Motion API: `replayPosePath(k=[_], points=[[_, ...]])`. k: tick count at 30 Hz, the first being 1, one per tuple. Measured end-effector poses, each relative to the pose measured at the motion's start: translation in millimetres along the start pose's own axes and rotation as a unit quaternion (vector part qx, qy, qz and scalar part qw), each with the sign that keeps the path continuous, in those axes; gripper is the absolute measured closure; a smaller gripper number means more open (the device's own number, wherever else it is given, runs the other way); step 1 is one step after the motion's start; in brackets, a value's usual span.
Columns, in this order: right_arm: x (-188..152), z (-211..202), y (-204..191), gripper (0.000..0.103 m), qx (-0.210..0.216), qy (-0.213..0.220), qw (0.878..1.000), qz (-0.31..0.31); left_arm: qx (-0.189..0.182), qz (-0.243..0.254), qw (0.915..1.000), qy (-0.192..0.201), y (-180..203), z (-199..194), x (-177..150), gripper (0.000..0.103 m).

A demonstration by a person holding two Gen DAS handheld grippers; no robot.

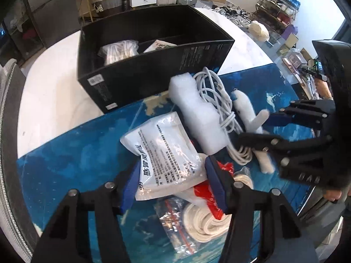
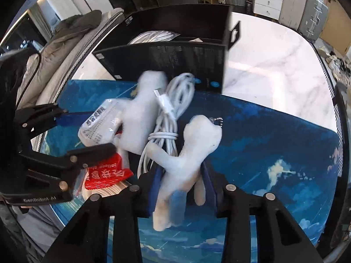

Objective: Organize soft objects
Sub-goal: 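Grasp the white plush toy with the right tool while the left tool grasps a white packet, then carry the plush toy and packet over the black box and release them inside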

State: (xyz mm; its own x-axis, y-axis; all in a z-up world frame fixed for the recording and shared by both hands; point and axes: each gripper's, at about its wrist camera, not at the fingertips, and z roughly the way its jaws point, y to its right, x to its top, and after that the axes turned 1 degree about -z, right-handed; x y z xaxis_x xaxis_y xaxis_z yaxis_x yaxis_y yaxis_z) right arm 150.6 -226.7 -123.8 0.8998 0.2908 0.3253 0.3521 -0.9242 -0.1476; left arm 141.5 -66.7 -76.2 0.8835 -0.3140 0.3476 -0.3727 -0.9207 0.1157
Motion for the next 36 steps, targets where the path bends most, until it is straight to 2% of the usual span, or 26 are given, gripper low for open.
replayPosePath(k=[2,3,8,12,18,23,26,30,33,36], points=[[-2,-2,1,0.070,-0.002,0.004,1.000,-0.003,-0.005,0.000,1.0000,0.003,-4,-1,0,0.074],[-3,-3,2,0.071,-0.002,0.006,1.000,-0.005,-0.011,-0.003,0.9999,0.004,-6,-3,-1,0.077],[-5,-7,5,0.074,0.006,0.011,1.000,-0.003,0.001,-0.005,0.9999,0.010,-16,-7,-6,0.079],[-3,-8,-2,0.075,0.000,0.016,1.000,-0.014,-0.007,-0.010,0.9999,0.009,-22,-11,-10,0.082],[-2,-16,-9,0.075,0.006,0.030,0.999,-0.019,0.005,0.008,0.9990,0.043,-17,-32,-12,0.084],[-1,-32,-13,0.077,0.014,0.064,0.998,-0.019,0.018,0.014,0.9966,0.079,-18,-50,-15,0.085],[-2,-49,-22,0.077,-0.001,0.103,0.994,-0.037,0.041,0.027,0.9914,0.121,-15,-65,-17,0.085],[-3,-65,-35,0.079,0.001,0.132,0.990,-0.051,0.055,0.036,0.9828,0.173,-12,-86,-18,0.085],[-7,-83,-43,0.079,-0.001,0.175,0.982,-0.070,0.067,0.042,0.9735,0.215,-7,-101,-19,0.085],[-9,-104,-54,0.079,-0.001,0.225,0.971,-0.086,0.073,0.050,0.9606,0.264,-2,-121,-23,0.085]])
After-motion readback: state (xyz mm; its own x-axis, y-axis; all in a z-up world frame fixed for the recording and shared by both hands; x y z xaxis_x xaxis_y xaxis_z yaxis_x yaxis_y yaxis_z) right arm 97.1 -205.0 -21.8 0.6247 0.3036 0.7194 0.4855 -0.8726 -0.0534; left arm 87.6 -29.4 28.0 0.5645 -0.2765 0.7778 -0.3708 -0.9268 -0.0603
